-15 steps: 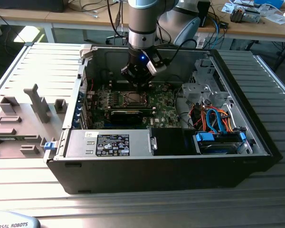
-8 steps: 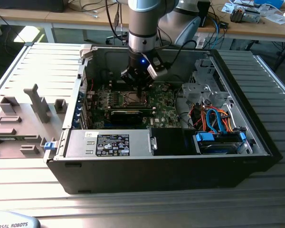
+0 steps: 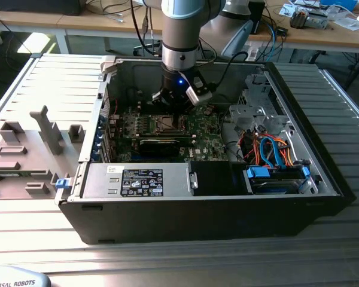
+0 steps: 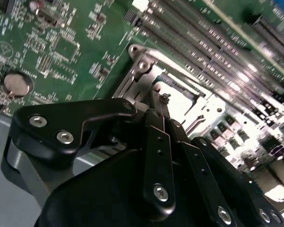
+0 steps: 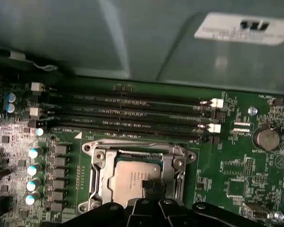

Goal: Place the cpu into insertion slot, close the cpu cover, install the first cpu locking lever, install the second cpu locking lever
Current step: 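Install the first cpu locking lever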

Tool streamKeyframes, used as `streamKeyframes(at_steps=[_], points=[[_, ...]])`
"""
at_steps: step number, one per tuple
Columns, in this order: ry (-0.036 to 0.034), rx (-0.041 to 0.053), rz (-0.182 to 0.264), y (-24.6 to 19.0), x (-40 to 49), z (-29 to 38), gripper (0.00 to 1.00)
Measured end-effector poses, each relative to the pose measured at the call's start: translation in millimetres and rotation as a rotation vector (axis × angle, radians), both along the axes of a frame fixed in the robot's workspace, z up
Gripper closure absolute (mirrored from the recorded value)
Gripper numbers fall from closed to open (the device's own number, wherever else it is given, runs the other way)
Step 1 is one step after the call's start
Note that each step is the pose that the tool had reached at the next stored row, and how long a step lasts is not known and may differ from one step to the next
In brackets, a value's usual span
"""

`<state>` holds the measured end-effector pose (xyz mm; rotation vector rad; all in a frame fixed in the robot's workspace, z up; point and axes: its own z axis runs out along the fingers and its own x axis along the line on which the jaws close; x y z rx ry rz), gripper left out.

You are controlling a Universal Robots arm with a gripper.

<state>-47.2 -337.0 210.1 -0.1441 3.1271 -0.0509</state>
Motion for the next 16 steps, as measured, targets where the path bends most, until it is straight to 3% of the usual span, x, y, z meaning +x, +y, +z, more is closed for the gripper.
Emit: streamKeyframes(at_steps=[5,12,15,16], points=[[-0.0001,0.0000,0.000,-9.4,0.0,0.0,0.89],[0.0000,-0.0002,0.000,-13.1,-0.1,2.2,0.89],[0.0000,-0.0001,0.000,-13.6,0.0,7.5,0.89],[0.0000,-0.0001,0.000,-13.6,0.0,12.4,0.89]])
